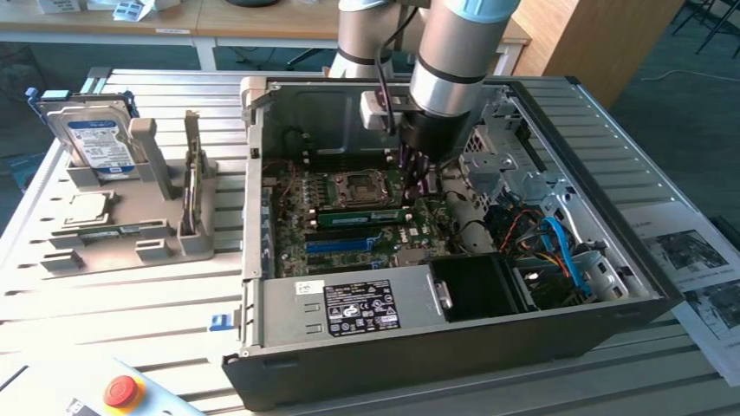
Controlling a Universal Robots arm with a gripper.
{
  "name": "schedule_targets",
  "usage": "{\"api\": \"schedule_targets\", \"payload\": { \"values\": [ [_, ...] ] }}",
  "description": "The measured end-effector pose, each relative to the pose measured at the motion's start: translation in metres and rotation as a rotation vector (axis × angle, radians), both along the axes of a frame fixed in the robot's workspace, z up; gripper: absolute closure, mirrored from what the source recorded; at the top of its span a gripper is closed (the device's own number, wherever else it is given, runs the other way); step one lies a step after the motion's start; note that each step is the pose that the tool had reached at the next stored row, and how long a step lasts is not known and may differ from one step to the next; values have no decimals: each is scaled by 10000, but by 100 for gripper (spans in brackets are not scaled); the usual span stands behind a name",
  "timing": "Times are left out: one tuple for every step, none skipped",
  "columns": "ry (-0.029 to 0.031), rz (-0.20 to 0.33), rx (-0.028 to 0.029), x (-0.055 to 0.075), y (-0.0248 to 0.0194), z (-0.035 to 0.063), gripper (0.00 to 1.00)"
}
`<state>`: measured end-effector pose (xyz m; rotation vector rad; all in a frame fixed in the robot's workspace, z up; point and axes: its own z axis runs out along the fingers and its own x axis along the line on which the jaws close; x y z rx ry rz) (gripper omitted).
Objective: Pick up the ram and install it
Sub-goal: 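Press down the ram until it locks into place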
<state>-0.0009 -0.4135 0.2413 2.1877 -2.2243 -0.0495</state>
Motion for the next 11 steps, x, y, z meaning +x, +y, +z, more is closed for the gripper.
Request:
{"api": "schedule_targets", "payload": {
  "values": [
    [0,0,0,0,0,-8,90],
    [0,0,0,0,0,-15,90],
    [0,0,1,0,0,-22,90],
    [0,0,1,0,0,-28,90],
    [0,-1,2,0,0,-34,90],
    [0,0,1,0,0,-40,90],
    [0,0,0,0,0,-44,90],
    [0,0,0,0,0,-49,90],
    [0,0,0,0,0,-52,90],
    [1,0,-1,0,0,-53,90],
    [1,0,-2,0,0,-53,90]
  ]
}}
